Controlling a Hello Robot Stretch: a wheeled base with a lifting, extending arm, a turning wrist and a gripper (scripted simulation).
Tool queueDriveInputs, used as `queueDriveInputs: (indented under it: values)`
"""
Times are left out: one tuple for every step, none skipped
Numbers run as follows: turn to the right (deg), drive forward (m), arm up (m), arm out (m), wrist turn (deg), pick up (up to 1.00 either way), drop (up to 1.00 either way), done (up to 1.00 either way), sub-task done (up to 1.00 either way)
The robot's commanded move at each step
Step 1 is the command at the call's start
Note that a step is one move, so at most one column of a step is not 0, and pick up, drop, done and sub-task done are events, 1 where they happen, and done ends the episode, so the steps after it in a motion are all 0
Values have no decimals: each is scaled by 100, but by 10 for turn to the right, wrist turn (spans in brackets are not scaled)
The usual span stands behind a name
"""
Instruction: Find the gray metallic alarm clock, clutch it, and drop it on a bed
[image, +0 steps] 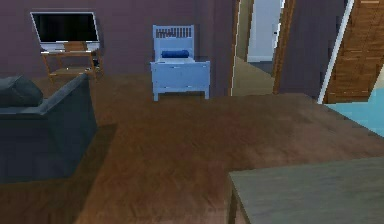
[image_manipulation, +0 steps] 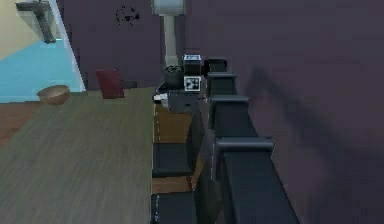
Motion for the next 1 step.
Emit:
queueDriveInputs:
  values:
    - [0,0,0,0,-450,0,0,0,0]
